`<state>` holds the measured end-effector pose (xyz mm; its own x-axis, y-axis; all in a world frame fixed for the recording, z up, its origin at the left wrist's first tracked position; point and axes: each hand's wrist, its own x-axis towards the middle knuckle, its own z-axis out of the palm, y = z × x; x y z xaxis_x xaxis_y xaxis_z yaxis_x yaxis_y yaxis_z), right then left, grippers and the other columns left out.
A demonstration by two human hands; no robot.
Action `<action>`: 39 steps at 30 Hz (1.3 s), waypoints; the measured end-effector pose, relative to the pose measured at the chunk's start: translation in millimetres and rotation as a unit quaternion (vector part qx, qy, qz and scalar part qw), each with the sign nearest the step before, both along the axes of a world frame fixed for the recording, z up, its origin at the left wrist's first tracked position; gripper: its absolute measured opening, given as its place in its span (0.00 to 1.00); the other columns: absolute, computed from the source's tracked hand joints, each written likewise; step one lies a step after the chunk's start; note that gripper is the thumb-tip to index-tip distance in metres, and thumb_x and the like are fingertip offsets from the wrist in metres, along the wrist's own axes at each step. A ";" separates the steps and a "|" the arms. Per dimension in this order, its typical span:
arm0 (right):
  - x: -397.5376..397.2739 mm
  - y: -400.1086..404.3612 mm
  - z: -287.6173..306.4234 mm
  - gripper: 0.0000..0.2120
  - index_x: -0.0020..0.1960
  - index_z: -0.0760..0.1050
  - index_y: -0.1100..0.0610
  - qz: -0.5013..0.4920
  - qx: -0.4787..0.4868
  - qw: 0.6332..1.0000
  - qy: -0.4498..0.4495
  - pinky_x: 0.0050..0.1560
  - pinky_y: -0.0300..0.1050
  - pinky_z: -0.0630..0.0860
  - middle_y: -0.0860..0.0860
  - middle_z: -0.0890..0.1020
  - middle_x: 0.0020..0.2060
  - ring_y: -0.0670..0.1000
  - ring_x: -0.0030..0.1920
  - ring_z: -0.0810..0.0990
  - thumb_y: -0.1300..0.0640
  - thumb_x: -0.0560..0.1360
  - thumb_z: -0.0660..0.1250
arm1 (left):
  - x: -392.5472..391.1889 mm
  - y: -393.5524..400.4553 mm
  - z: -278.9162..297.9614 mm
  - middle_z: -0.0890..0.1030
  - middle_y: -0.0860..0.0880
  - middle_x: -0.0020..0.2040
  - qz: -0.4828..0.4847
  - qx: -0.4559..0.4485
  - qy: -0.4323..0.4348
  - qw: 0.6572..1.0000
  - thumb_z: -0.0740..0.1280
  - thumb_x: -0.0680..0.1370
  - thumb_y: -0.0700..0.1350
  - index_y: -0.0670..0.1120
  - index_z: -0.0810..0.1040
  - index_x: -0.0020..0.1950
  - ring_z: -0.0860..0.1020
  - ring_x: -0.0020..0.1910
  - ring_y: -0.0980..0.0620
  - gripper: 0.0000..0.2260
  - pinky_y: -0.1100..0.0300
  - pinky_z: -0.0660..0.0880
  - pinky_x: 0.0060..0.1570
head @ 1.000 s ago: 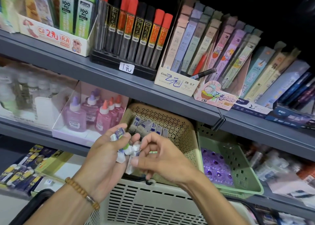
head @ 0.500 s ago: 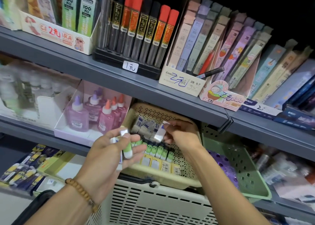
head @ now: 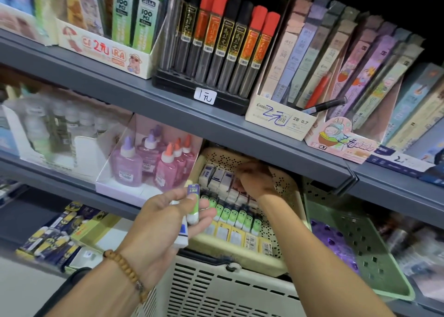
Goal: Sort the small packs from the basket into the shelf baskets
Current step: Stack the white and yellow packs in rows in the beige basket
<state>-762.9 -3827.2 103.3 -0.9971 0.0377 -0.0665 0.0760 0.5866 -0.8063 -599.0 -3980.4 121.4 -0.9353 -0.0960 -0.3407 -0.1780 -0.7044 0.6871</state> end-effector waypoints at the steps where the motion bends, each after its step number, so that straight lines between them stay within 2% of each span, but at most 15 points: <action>1: 6.9 -2.4 3.6 0.09 0.40 0.78 0.51 0.002 0.007 1.000 0.018 0.37 0.40 0.81 0.51 0.82 0.31 0.46 0.31 0.80 0.59 0.78 0.65 | -0.3 0.4 -0.1 0.84 0.35 0.47 0.002 0.008 -0.002 1.000 0.63 0.79 0.33 0.37 0.74 0.58 0.85 0.44 0.41 0.08 0.55 0.82 0.41; 4: 39.6 -13.1 17.3 0.07 0.40 0.77 0.54 0.035 -0.089 0.995 0.022 0.26 0.36 0.74 0.51 0.81 0.29 0.44 0.23 0.76 0.60 0.77 0.67 | -3.4 1.5 -0.5 0.83 0.37 0.50 0.029 0.034 0.001 0.999 0.61 0.80 0.34 0.39 0.74 0.57 0.84 0.47 0.42 0.07 0.52 0.82 0.46; 7: 80.6 -19.9 34.0 0.06 0.40 0.76 0.57 0.135 -0.138 0.981 0.005 0.24 0.33 0.70 0.51 0.83 0.29 0.46 0.25 0.76 0.58 0.75 0.70 | -8.3 2.3 0.2 0.84 0.41 0.48 0.075 0.048 0.012 0.996 0.59 0.81 0.34 0.42 0.73 0.52 0.84 0.50 0.44 0.06 0.49 0.78 0.53; 10: 110.8 -25.9 43.5 0.10 0.38 0.75 0.59 0.227 -0.138 0.964 -0.030 0.25 0.31 0.68 0.54 0.83 0.30 0.47 0.26 0.77 0.57 0.73 0.74 | -12.2 3.0 0.3 0.83 0.42 0.47 0.098 0.067 0.030 0.992 0.59 0.81 0.34 0.41 0.73 0.50 0.84 0.49 0.47 0.05 0.51 0.82 0.45; 11: 117.0 -28.1 44.1 0.11 0.37 0.74 0.58 0.241 -0.138 0.959 -0.046 0.25 0.32 0.69 0.54 0.82 0.29 0.47 0.26 0.77 0.58 0.71 0.76 | -12.8 3.3 -0.3 0.83 0.42 0.48 0.106 0.081 0.035 0.990 0.59 0.81 0.34 0.41 0.72 0.51 0.84 0.50 0.46 0.05 0.49 0.82 0.45; 13: 124.6 -32.0 42.1 0.11 0.38 0.73 0.59 0.246 -0.177 0.948 -0.093 0.25 0.32 0.70 0.52 0.80 0.26 0.46 0.24 0.77 0.64 0.70 0.76 | -13.1 3.6 -2.3 0.83 0.41 0.49 0.113 0.089 0.041 0.989 0.59 0.81 0.34 0.41 0.71 0.54 0.83 0.52 0.44 0.05 0.45 0.80 0.50; 16: 128.1 -32.5 39.9 0.12 0.42 0.72 0.59 0.228 -0.236 0.932 -0.154 0.21 0.34 0.66 0.52 0.78 0.27 0.46 0.23 0.75 0.70 0.71 0.73 | -11.7 5.2 -4.5 0.84 0.42 0.50 0.102 0.055 0.040 0.992 0.59 0.81 0.35 0.39 0.73 0.58 0.83 0.53 0.45 0.07 0.47 0.80 0.50; 23: 134.5 -29.5 37.9 0.15 0.50 0.74 0.61 0.220 -0.188 0.949 -0.127 0.23 0.36 0.68 0.51 0.80 0.33 0.45 0.27 0.76 0.67 0.69 0.76 | -9.3 14.7 -3.9 0.85 0.52 0.52 0.109 -0.035 0.059 0.992 0.60 0.81 0.38 0.45 0.74 0.56 0.81 0.56 0.53 0.07 0.47 0.78 0.53; 25: 134.6 -30.2 36.4 0.14 0.51 0.74 0.62 0.221 -0.201 0.944 -0.143 0.22 0.36 0.67 0.52 0.80 0.33 0.45 0.26 0.74 0.69 0.69 0.75 | -7.9 16.0 -1.7 0.85 0.51 0.52 0.108 -0.033 0.067 0.991 0.60 0.81 0.38 0.47 0.74 0.56 0.81 0.56 0.53 0.07 0.46 0.79 0.51; 28: 127.6 -20.0 37.6 0.09 0.47 0.77 0.62 0.237 -0.215 0.934 -0.157 0.23 0.35 0.68 0.54 0.80 0.34 0.46 0.27 0.73 0.69 0.70 0.74 | -6.0 12.2 4.8 0.85 0.48 0.52 0.149 -0.032 0.087 0.985 0.61 0.80 0.36 0.47 0.74 0.52 0.82 0.54 0.53 0.07 0.49 0.78 0.56; 30: 114.8 -4.3 40.2 0.07 0.46 0.79 0.63 0.208 -0.217 0.941 -0.154 0.26 0.36 0.72 0.56 0.81 0.35 0.47 0.29 0.75 0.70 0.70 0.73 | -5.0 4.8 7.6 0.85 0.48 0.50 0.178 -0.069 0.095 0.977 0.63 0.80 0.36 0.47 0.75 0.52 0.83 0.50 0.55 0.07 0.54 0.77 0.55; 33: 84.3 18.9 36.7 0.07 0.48 0.78 0.64 0.069 -0.175 0.975 -0.120 0.33 0.39 0.77 0.58 0.83 0.40 0.49 0.31 0.78 0.70 0.72 0.71 | -2.7 -3.0 5.9 0.85 0.45 0.46 0.168 -0.092 0.075 0.979 0.66 0.78 0.36 0.45 0.77 0.51 0.85 0.46 0.50 0.06 0.58 0.81 0.46; 36: 52.0 25.2 20.6 0.07 0.41 0.77 0.61 -0.035 -0.121 0.990 -0.070 0.29 0.38 0.77 0.59 0.83 0.38 0.48 0.26 0.77 0.71 0.72 0.71 | -2.0 -2.4 1.8 0.85 0.42 0.44 0.132 -0.105 0.038 0.985 0.69 0.76 0.36 0.43 0.79 0.50 0.85 0.43 0.47 0.04 0.59 0.81 0.41; 39: 26.7 19.4 5.4 0.09 0.38 0.77 0.59 -0.067 -0.101 0.990 -0.078 0.27 0.38 0.79 0.56 0.83 0.38 0.49 0.29 0.80 0.70 0.74 0.70 | -4.6 -3.1 -3.0 0.86 0.45 0.41 0.107 -0.161 0.019 0.981 0.73 0.73 0.39 0.44 0.82 0.47 0.84 0.41 0.50 0.04 0.60 0.79 0.38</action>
<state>-736.1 -3807.8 108.7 -0.9609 0.1395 -0.2392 0.2754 0.3913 -0.8781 -603.5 -3983.5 118.4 -0.8937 -0.3879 -0.2254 -0.0194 -0.4684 0.8833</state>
